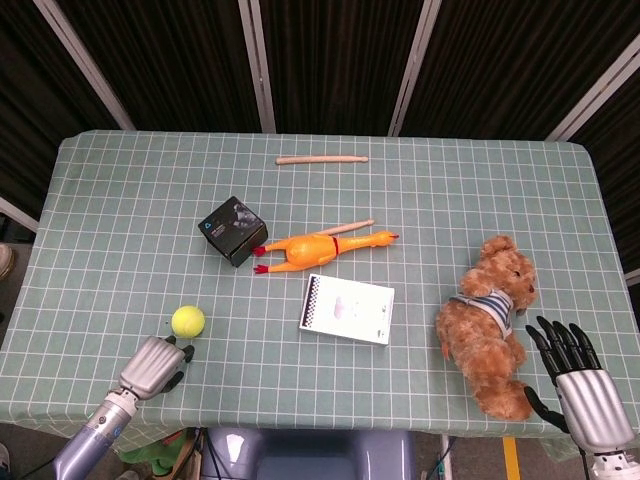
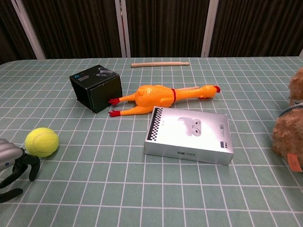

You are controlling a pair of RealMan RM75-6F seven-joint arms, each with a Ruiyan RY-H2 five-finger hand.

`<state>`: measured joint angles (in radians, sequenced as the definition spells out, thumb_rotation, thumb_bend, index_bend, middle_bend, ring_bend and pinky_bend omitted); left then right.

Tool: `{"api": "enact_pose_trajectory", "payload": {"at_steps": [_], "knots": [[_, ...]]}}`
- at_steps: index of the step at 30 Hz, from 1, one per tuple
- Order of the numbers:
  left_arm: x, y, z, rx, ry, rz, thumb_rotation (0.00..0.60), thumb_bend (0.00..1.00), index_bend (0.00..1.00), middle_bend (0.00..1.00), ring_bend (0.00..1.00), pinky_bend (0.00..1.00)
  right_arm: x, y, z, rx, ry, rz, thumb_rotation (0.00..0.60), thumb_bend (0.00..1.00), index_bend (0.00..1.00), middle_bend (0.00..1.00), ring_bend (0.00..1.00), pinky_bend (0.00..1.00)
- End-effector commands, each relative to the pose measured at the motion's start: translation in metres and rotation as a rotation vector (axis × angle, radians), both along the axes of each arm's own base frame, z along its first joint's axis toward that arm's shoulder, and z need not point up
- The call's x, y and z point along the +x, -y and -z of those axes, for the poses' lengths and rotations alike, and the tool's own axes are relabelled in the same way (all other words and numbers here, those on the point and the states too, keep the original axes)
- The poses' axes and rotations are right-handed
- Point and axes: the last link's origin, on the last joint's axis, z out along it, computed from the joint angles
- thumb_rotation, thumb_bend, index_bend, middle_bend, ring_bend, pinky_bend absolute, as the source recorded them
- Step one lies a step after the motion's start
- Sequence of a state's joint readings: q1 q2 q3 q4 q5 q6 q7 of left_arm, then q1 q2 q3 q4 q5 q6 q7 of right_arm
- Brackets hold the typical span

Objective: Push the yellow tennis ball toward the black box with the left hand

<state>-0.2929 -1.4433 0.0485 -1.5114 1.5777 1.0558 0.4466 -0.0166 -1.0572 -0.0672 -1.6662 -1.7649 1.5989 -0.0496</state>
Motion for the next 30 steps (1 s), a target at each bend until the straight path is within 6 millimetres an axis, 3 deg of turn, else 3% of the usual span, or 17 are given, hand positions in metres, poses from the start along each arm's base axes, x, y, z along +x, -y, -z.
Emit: {"api": "enact_pose_trajectory", "payload": {"at_steps": [1,20,30], "knots": [[0.001,-0.003,0.001,0.004,0.001,0.0,0.6,0.32,0.46,0.71,0.45,0.69,0.0,-0.001,-0.001,-0.001,0.003,-0.001,0.6,0.34,0.0,0.0,0.0,0.0],[0.003,-0.046,-0.003,0.076,0.041,-0.018,0.6,0.32,0.44,0.63,0.42,0.65,-0.002,0.001,0.0,0.0,0.013,-0.011,0.6,0.34,0.0,0.0,0.0,0.0],[-0.002,-0.063,-0.007,0.108,0.041,-0.035,0.6,0.32,0.46,0.64,0.42,0.63,-0.002,0.005,0.002,0.001,0.007,-0.007,0.6,0.34,0.0,0.0,0.0,0.0]]}}
